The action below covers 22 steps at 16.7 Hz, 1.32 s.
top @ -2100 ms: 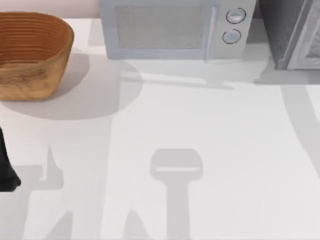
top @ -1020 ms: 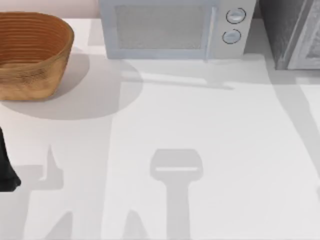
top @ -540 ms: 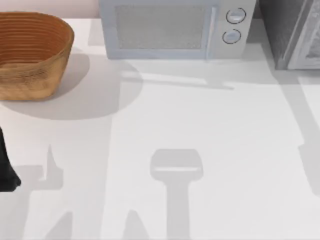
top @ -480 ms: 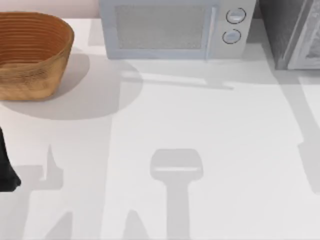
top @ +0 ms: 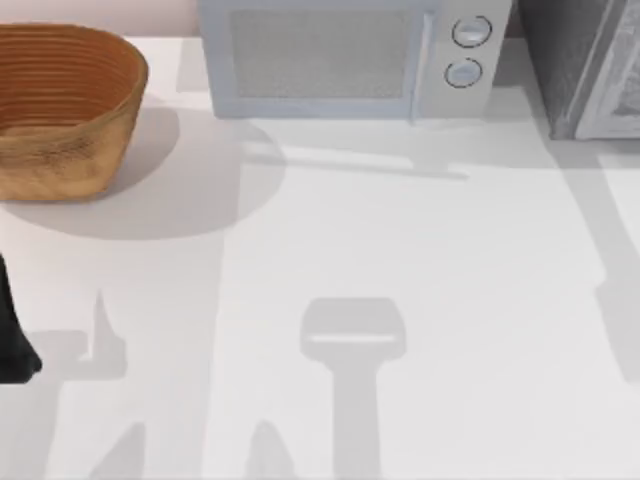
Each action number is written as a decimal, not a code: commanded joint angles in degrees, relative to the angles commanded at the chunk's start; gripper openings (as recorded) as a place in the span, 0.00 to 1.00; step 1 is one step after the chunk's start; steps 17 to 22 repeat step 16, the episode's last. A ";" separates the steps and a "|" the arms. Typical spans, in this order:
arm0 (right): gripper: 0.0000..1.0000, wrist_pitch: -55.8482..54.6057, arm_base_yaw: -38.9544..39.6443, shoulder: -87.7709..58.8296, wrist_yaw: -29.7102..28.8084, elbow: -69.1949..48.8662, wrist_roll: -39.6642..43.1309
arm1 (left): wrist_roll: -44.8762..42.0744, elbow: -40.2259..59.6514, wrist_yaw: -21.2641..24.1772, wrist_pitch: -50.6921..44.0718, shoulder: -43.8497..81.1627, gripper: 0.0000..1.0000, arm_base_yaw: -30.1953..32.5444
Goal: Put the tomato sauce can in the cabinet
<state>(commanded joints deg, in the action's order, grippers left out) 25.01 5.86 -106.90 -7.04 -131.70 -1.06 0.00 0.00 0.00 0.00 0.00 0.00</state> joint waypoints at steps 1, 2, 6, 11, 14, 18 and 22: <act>0.30 0.00 0.00 0.00 0.00 0.00 0.00 | 0.00 0.00 0.00 0.00 0.00 1.00 0.00; 0.38 0.00 0.00 0.00 0.00 0.00 0.00 | 0.00 0.00 0.00 0.00 0.00 1.00 0.00; 0.68 0.00 0.00 0.00 0.00 0.00 0.00 | 0.00 0.00 0.00 0.00 0.00 1.00 0.00; 1.00 0.00 0.00 0.00 0.00 0.00 0.00 | 0.00 0.00 0.00 0.00 0.00 1.00 0.00; 1.00 0.00 0.00 0.00 0.00 0.00 0.00 | 0.00 0.00 0.00 0.00 0.00 1.00 0.00; 1.00 0.00 0.00 0.00 0.00 0.00 0.00 | 0.00 0.00 0.00 0.00 0.00 1.00 0.00; 1.00 0.00 0.00 0.00 0.00 0.00 0.00 | 0.00 0.00 0.00 0.00 0.00 1.00 0.00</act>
